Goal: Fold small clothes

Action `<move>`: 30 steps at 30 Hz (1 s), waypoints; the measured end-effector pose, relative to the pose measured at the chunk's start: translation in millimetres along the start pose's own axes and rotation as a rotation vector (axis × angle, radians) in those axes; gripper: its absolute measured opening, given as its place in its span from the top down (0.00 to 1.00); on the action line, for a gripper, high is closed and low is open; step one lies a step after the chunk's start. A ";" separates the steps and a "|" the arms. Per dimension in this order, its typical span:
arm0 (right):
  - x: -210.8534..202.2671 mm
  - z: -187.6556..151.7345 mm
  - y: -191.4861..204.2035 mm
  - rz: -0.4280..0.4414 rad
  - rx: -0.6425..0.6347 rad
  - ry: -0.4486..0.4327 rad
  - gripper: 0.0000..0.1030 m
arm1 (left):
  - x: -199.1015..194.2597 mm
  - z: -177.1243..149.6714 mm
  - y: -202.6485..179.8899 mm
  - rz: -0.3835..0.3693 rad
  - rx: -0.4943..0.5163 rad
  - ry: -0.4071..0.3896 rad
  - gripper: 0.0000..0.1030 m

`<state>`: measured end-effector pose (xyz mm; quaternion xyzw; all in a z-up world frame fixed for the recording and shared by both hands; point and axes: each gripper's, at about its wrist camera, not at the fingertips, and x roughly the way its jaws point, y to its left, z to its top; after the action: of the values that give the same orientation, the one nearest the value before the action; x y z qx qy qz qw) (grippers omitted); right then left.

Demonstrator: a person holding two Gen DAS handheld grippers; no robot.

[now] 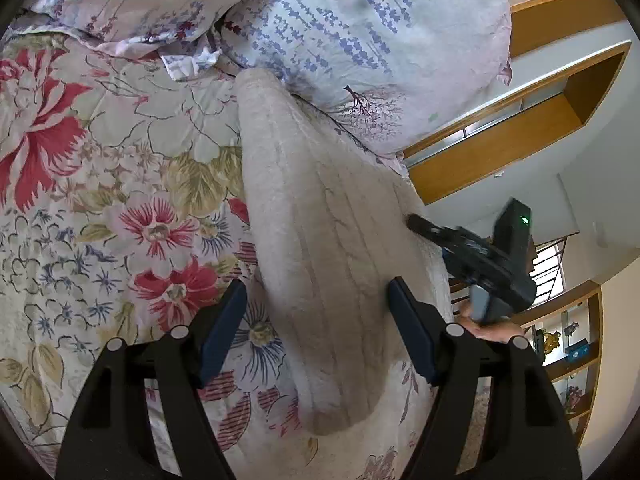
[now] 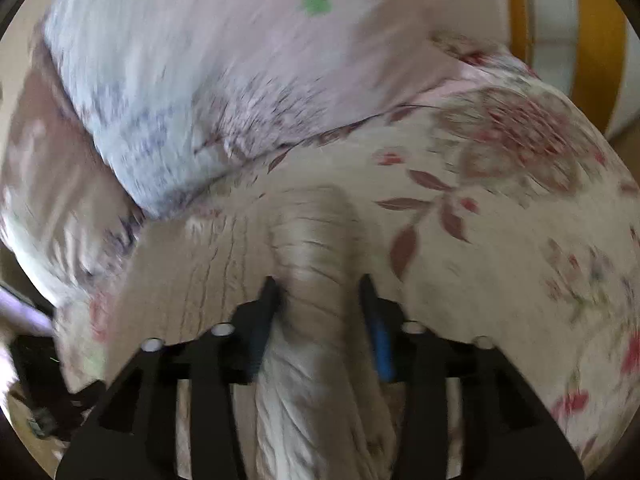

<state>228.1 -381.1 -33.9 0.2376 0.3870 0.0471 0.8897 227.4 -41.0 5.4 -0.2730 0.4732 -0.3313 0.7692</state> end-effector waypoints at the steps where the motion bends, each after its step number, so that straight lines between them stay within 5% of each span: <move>1: -8.1 -3.1 -2.8 0.003 0.004 -0.010 0.45 | 0.1 0.6 -0.9 0.002 0.003 0.004 0.30; 9: -62.2 -59.2 -26.6 0.170 0.010 -0.009 0.42 | -7.7 -3.6 -16.3 0.042 0.011 0.018 0.32; 17: -57.6 -87.5 -19.5 0.215 -0.027 0.031 0.62 | -9.8 -27.9 -5.3 0.075 -0.034 0.069 0.50; 21: -49.9 -96.3 -11.8 0.192 -0.077 0.026 0.89 | -7.0 -32.9 -3.4 0.057 -0.051 0.070 0.62; 23: -56.6 -94.6 -6.6 0.155 -0.107 -0.021 0.90 | -5.9 -34.3 -6.0 0.042 -0.048 0.071 0.79; 27: -112.1 -84.6 5.4 0.119 -0.178 -0.250 0.91 | -10.7 -37.5 -16.1 0.051 0.003 0.051 0.86; 30: -110.5 -87.9 4.3 0.035 -0.228 -0.235 0.91 | -12.9 -42.4 -19.3 0.052 0.025 0.049 0.87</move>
<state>89.1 -372.9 -10.0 0.1458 0.2684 0.0781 0.9490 179.8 -47.8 9.6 -0.2429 0.4946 -0.3236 0.7692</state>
